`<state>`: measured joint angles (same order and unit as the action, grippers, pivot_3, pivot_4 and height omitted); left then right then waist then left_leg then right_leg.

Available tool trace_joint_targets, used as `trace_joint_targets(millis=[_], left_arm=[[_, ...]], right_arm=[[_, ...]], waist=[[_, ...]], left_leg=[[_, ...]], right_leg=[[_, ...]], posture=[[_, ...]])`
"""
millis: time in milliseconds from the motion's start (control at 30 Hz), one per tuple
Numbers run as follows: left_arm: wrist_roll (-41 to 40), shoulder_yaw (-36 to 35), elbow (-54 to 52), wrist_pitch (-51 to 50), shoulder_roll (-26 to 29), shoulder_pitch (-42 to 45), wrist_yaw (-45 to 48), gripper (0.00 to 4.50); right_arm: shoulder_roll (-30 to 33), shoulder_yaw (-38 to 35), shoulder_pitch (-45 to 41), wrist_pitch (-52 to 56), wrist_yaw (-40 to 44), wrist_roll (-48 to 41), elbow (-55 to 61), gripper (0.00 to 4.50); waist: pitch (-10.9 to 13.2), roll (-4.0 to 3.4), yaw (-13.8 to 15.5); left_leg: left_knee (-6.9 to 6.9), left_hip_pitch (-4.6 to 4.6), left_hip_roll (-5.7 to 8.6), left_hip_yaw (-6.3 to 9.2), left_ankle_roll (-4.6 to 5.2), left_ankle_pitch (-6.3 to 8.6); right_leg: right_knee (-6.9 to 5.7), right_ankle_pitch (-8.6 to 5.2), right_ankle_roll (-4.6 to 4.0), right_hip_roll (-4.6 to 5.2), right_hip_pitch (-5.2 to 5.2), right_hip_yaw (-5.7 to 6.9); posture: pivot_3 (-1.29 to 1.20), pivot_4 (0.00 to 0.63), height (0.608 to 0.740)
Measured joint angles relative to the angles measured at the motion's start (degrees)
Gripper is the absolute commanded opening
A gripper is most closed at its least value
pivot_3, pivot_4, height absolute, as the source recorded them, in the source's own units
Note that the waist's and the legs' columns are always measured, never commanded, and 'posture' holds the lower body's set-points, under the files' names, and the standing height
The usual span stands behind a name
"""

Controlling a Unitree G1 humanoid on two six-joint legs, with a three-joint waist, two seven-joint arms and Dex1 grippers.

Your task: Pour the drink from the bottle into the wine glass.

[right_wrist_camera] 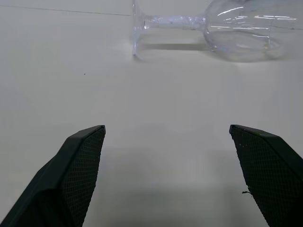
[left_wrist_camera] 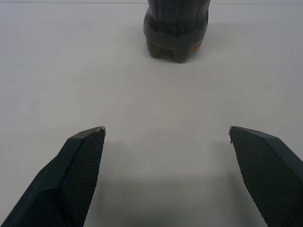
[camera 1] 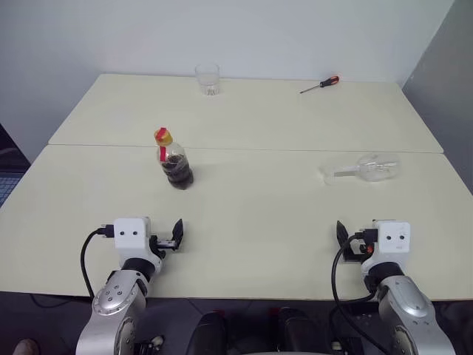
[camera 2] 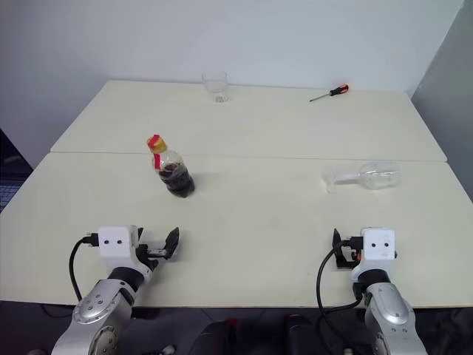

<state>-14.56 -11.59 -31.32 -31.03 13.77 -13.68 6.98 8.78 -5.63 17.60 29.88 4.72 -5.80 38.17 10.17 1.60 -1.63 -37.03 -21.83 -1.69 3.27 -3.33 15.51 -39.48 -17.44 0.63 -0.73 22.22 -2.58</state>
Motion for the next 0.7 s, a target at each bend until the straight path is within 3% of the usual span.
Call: trace_joint_targets(millis=[700], left_arm=[[0.76, 0.53, -0.48, -2.33, 0.1, 0.79, -1.2, 4.46]], right_arm=[[-0.17, -0.13, -0.06, 0.0, -0.03, -0.02, 0.02, 4.5]], waist=[[0.0, 0.0, 0.0]], left_leg=[[0.0, 0.0, -0.01, 0.0, 0.0, 0.0]], right_leg=[[0.0, 0.0, 0.0, 0.0, 0.0, 0.0]], posture=[[0.0, 0.15, 0.74]])
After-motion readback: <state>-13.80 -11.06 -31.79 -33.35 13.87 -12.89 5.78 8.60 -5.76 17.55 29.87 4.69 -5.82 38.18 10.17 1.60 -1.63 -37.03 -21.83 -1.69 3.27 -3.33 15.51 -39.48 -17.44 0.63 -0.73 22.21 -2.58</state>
